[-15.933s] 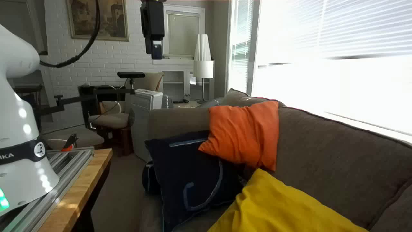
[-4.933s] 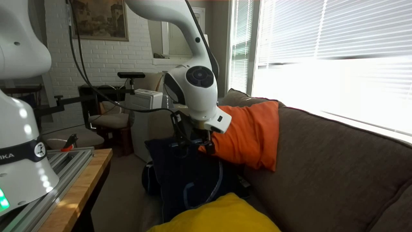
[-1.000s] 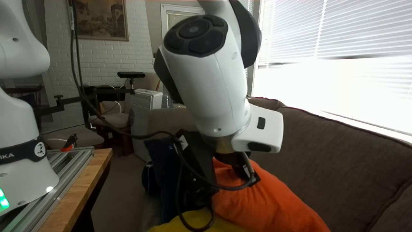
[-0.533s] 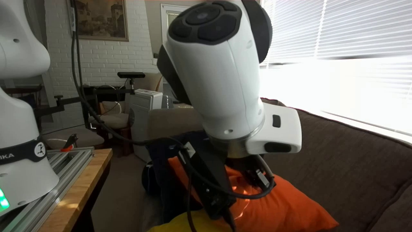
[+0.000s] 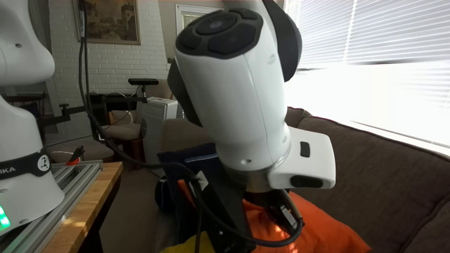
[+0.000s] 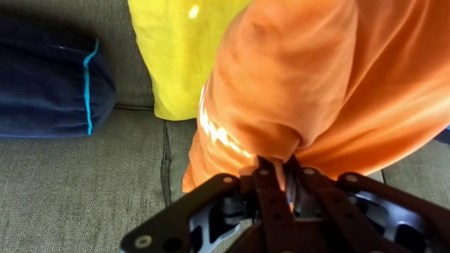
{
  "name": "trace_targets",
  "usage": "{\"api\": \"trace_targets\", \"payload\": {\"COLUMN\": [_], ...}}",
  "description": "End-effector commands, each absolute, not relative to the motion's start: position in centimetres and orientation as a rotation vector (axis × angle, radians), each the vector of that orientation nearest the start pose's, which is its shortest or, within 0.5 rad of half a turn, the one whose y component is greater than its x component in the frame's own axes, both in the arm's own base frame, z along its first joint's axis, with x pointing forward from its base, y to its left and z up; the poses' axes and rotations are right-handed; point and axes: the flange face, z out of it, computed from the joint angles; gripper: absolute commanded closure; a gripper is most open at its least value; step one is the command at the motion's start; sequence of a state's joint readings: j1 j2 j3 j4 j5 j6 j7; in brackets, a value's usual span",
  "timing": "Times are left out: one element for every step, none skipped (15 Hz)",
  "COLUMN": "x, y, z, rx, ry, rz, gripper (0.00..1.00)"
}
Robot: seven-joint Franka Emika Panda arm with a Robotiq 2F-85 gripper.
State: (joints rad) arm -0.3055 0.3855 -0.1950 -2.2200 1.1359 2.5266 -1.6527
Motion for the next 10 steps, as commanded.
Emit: {"api": "trace_targets", "payload": {"x": [46.7, 46.8, 46.9, 47.0, 47.0, 47.2, 47.4, 47.6, 47.9, 48.1], "y": [-28.5, -28.3, -28.1, -27.6, -27.1, -26.7, -26.3, -25.8, -25.0, -24.2], "z": [20.2, 20.2, 20.4, 20.6, 20.9, 21.2, 21.5, 22.0, 22.4, 22.8], "rx": [-2.838, -2.846, -2.851, -2.851, -2.847, -2.861, -2.867, -2.870, -2.894, -2.895], "ry": [-0.287, -0.281, -0.267, -0.254, -0.260, -0.251, -0.245, -0.227, -0.197, -0.172], "rz": [-0.660, -0.661, -0.666, -0.662, -0.657, -0.664, -0.661, -0.673, -0.683, -0.675], "gripper": [0.97, 0.97, 0.65, 0.63, 0.57, 0.49, 0.43, 0.37, 0.29, 0.23]}}
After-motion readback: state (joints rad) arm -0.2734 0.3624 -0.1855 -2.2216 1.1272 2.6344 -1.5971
